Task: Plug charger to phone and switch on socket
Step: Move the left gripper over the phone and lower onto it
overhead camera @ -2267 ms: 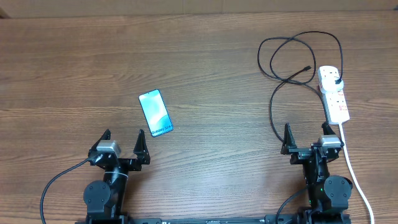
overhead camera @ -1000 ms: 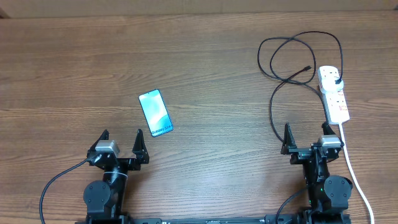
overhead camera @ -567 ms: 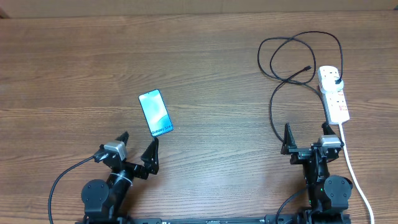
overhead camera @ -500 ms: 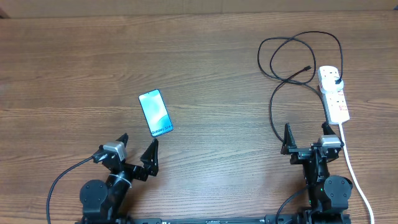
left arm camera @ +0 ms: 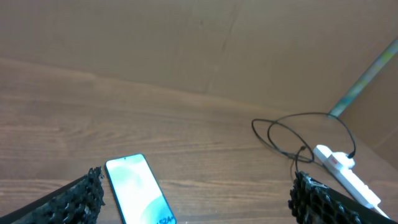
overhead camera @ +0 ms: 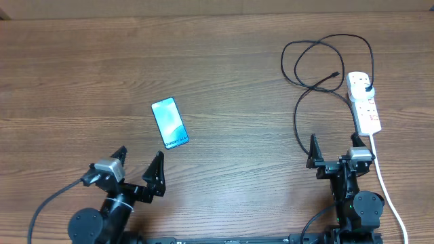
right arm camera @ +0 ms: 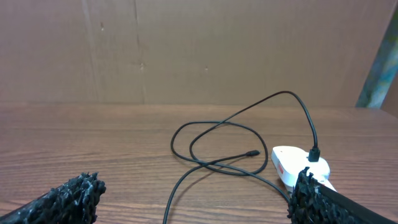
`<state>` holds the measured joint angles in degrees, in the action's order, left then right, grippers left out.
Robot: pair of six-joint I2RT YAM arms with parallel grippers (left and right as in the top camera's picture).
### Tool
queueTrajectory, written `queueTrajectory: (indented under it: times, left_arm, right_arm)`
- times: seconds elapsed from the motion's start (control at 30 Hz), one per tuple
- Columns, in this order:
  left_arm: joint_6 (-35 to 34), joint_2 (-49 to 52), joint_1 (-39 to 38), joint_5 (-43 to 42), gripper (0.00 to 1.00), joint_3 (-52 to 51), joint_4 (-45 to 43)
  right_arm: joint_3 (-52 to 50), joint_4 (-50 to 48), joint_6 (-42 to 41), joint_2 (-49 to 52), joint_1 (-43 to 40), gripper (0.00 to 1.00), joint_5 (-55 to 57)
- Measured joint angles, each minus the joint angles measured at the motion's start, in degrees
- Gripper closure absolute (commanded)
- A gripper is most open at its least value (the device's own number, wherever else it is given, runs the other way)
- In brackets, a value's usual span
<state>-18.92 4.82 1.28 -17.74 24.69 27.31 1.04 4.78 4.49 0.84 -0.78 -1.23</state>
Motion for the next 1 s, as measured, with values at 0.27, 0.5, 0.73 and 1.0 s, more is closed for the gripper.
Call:
queueTrajectory:
  times: [0.27,0.5,0.73,1.0]
  left_arm:
    - [6.23,25.55,0.0,1.75,0.0,22.51,11.89]
    - [9.31,47.98,0.0,1.22,0.0,38.8,26.97]
    - [7.1,63.82,-1.88,-0.09,0.0,38.91,35.8]
    - [-10.29,77.07,-11.45,13.75,0.0,45.29,37.33]
  right_arm:
    - [0.0,0.02,0.02,0.0,0.0,0.0,0.02]
    - [0.0,0.0,0.02,0.0,0.0,0.0,0.0]
    - [0.0,0.02,0.0,0.0,0.0,0.0,0.0]
    - [0.0,-0.04,0.02,0.0,0.0,0.0,0.02]
